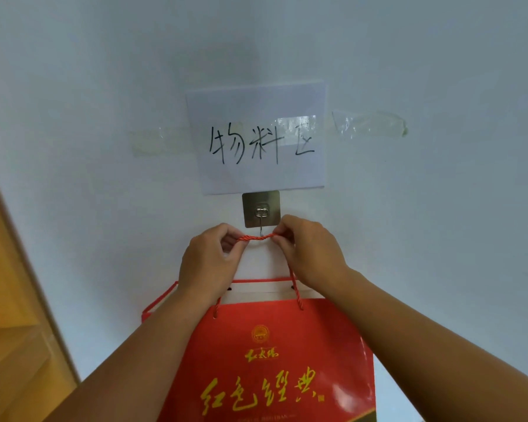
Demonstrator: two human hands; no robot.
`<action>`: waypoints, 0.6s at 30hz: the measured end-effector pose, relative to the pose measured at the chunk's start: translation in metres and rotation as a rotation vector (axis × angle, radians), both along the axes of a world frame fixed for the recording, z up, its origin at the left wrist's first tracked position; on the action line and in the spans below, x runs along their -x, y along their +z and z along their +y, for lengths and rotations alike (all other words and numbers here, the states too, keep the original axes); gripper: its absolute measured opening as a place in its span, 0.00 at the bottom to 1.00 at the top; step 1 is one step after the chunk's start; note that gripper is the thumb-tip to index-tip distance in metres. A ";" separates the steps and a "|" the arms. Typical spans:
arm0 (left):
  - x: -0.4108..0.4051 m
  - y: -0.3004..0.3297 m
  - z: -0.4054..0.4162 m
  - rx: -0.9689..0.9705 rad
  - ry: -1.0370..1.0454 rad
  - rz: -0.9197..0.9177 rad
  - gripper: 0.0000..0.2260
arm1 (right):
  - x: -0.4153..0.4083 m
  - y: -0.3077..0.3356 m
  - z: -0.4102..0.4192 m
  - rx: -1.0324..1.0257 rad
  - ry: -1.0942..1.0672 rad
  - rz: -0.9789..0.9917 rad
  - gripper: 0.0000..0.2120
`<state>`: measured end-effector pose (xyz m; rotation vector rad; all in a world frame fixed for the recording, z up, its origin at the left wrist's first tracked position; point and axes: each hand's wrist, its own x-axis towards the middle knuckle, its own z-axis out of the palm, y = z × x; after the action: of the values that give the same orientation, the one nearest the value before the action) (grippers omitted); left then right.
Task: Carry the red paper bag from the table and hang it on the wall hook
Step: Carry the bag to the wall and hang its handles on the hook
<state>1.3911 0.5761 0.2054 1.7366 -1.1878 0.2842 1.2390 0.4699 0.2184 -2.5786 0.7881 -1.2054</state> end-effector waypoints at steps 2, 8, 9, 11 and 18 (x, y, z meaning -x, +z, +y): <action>-0.003 0.001 -0.001 0.016 0.006 -0.010 0.02 | -0.004 0.001 0.001 0.031 0.005 -0.015 0.02; 0.000 -0.003 0.002 0.107 -0.009 -0.056 0.04 | -0.003 0.001 0.006 0.121 0.046 -0.056 0.01; -0.001 -0.005 0.003 0.116 -0.011 -0.067 0.04 | -0.003 0.002 0.007 0.141 0.052 -0.047 0.01; -0.002 -0.006 0.005 0.140 -0.012 -0.073 0.04 | -0.002 0.002 0.009 0.175 0.057 -0.038 0.01; 0.003 -0.004 0.009 0.186 -0.027 -0.131 0.05 | 0.002 0.001 0.011 0.193 0.067 -0.084 0.01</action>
<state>1.3879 0.5854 0.2018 1.5579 -1.2367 0.4831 1.2367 0.4808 0.2196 -2.6588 0.5900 -1.4225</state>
